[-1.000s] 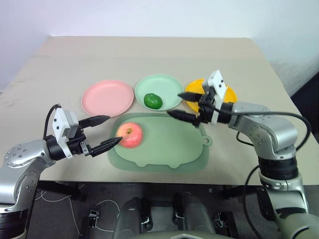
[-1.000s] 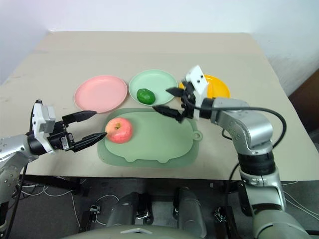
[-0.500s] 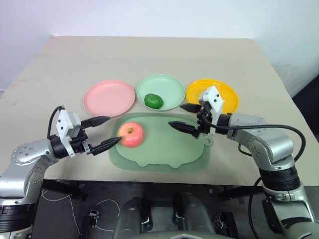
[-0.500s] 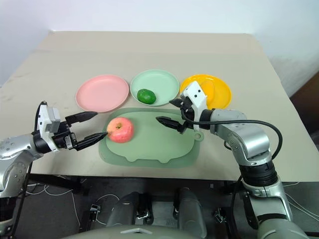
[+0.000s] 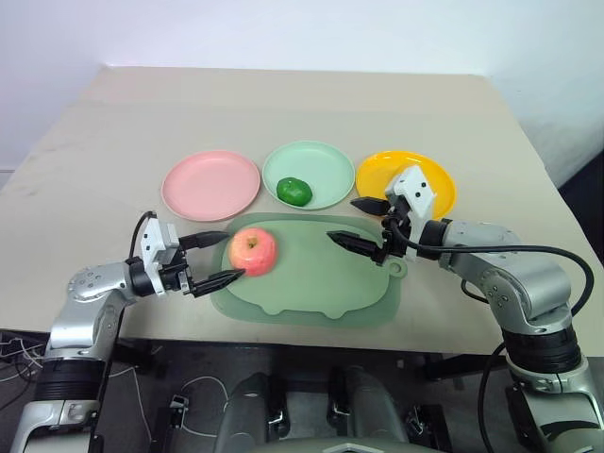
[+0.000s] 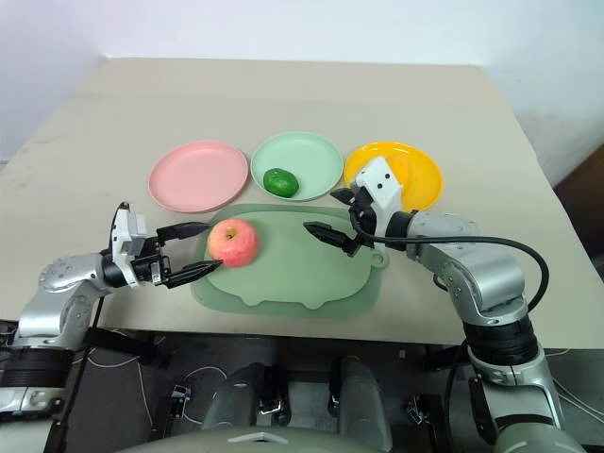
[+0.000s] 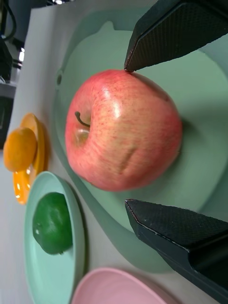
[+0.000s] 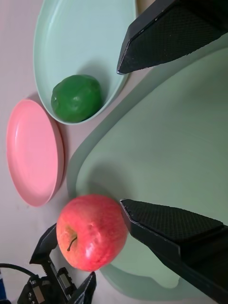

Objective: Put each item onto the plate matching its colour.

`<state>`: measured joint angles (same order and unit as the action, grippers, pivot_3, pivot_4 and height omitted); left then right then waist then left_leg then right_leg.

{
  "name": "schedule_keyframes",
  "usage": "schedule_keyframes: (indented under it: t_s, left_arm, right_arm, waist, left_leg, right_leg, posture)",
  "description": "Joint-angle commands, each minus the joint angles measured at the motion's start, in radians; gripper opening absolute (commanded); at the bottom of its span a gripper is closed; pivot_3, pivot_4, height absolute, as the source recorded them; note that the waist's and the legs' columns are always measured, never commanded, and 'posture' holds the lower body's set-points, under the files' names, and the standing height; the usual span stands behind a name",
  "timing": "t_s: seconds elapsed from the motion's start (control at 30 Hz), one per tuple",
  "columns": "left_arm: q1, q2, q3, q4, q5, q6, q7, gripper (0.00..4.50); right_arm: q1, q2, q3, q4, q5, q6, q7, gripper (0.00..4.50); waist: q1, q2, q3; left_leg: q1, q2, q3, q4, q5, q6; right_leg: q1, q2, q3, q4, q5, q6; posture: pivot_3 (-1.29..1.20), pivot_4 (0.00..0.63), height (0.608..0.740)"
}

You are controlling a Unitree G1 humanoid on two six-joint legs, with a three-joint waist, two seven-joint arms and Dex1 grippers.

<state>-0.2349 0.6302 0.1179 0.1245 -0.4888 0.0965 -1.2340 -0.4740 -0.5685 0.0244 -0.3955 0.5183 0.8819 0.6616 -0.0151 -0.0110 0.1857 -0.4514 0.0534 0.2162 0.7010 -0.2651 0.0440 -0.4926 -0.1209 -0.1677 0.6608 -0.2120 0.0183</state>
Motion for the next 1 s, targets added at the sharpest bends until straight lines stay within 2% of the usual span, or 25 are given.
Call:
schedule_keyframes:
  t_s: [0.03, 0.33, 0.63, 1.0]
  left_arm:
    - [-0.029, -0.001, -0.014, 0.001, 0.01, -0.027, -0.022, 4.5]
    - [-0.08, -0.023, -0.073, -0.054, 0.022, 0.03, -0.003, 4.5]
    - [-0.129, -0.009, -0.143, -0.158, 0.024, 0.18, 0.038, 4.5]
    - [-0.13, 0.022, -0.138, -0.244, -0.009, 0.312, 0.052, 4.5]
  right_arm:
    - [0.004, -0.017, -0.037, -0.051, 0.016, 0.002, -0.01, 4.45]
    - [0.006, -0.038, -0.028, -0.054, 0.011, 0.002, -0.024, 4.45]
    - [-0.007, -0.049, -0.02, -0.034, -0.001, 0.001, -0.039, 4.45]
    - [-0.008, -0.055, -0.006, -0.021, -0.029, -0.001, -0.052, 4.45]
  waist:
    - [0.0, 0.0, 0.0]
    - [0.001, 0.0, 0.0]
    - [0.0, 0.0, 0.0]
    - [0.002, 0.0, 0.0]
  left_leg:
    - [0.0, 0.0, 0.0, 0.0, 0.0, 0.0]
    - [0.0, 0.0, 0.0, 0.0, 0.0, 0.0]
    - [0.002, 0.0, -0.001, 0.001, 0.0, 0.001]
    - [0.002, 0.0, -0.001, 0.001, 0.0, 0.001]
  right_leg:
    - [0.0, 0.0, 0.0, 0.0, 0.0, 0.0]
    - [0.001, 0.0, 0.0, 0.0, 0.0, 0.0]
    - [0.003, 0.001, 0.0, 0.0, 0.0, 0.0]
    - [0.004, 0.001, 0.0, 0.0, 0.0, 0.0]
  posture:
    - [0.0, 0.15, 0.696]
    - [0.0, 0.15, 0.696]
    - [0.0, 0.15, 0.696]
    - [0.0, 0.15, 0.696]
